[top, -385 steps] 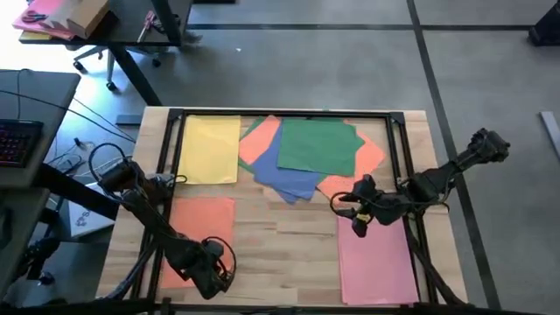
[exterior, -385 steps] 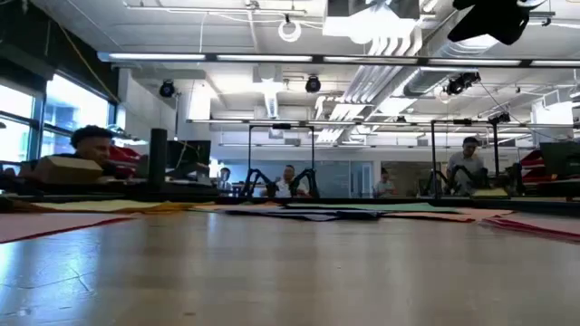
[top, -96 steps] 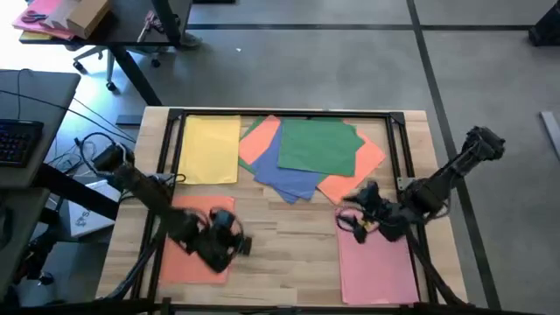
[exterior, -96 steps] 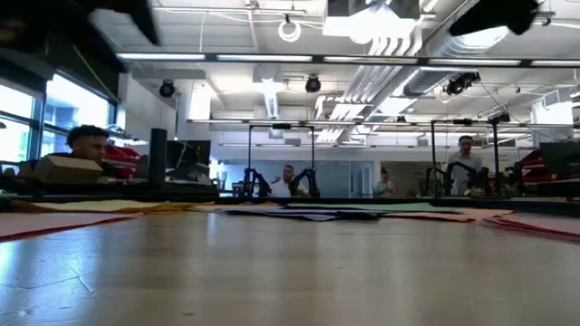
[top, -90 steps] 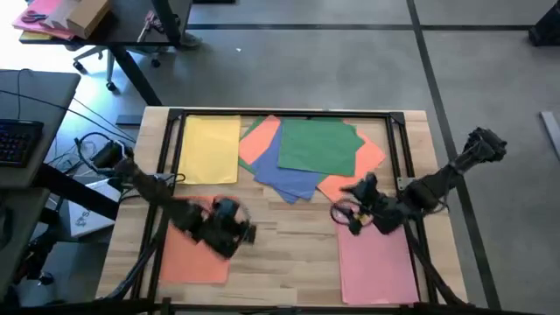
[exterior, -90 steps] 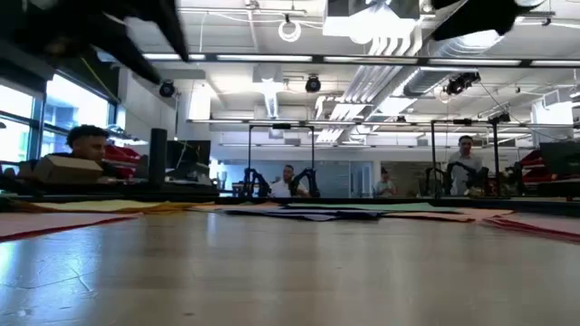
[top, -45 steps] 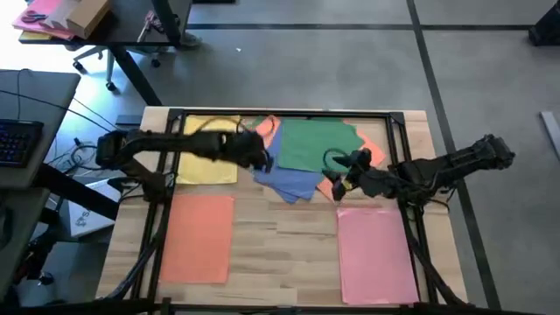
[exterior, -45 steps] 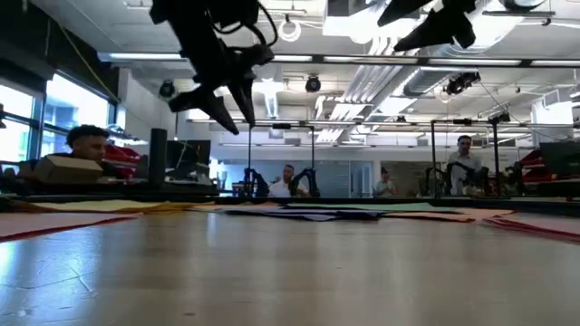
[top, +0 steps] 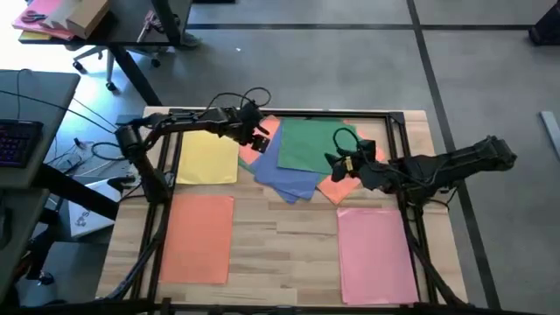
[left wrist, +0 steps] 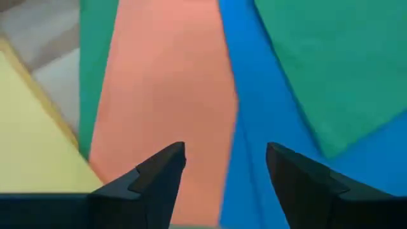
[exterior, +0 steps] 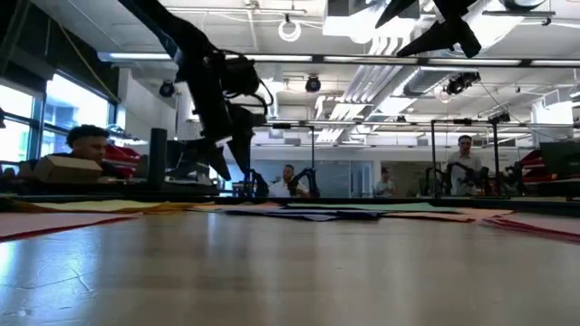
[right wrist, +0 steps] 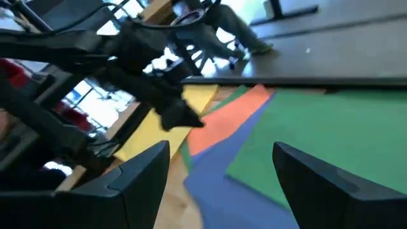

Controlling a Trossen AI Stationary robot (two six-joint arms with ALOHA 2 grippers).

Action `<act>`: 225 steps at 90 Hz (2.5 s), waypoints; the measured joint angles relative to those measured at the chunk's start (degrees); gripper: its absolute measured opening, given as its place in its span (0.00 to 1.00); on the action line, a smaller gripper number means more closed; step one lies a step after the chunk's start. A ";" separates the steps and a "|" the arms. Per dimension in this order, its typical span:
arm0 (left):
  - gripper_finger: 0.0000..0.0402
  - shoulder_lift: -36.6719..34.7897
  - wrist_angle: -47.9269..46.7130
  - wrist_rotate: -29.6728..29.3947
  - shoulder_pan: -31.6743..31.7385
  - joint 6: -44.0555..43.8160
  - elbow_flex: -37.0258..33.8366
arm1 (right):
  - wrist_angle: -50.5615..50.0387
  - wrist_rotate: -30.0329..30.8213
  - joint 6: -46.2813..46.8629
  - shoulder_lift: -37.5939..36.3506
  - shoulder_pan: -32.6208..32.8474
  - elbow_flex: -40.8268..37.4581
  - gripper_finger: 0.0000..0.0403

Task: Organize paper
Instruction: Stack the orange paper on top of the other orange paper

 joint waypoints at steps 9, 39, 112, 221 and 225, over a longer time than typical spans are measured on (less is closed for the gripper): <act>0.53 3.37 0.20 0.11 1.15 2.14 1.08 | -0.02 -0.90 1.49 0.05 0.00 0.00 0.65; 0.53 10.60 2.50 3.84 -0.41 5.27 2.52 | -0.01 -1.68 2.71 0.06 0.00 0.00 0.65; 0.53 11.72 -12.70 -0.87 -3.24 10.04 15.19 | -2.30 -8.29 2.25 0.09 -3.59 0.00 0.66; 0.12 11.77 -10.62 6.94 -2.04 10.03 8.79 | -2.67 -8.69 1.14 0.12 -3.85 0.00 0.65; 0.09 11.77 -10.55 7.68 -2.02 10.04 9.04 | -2.67 -8.65 1.14 0.12 -3.85 0.00 0.65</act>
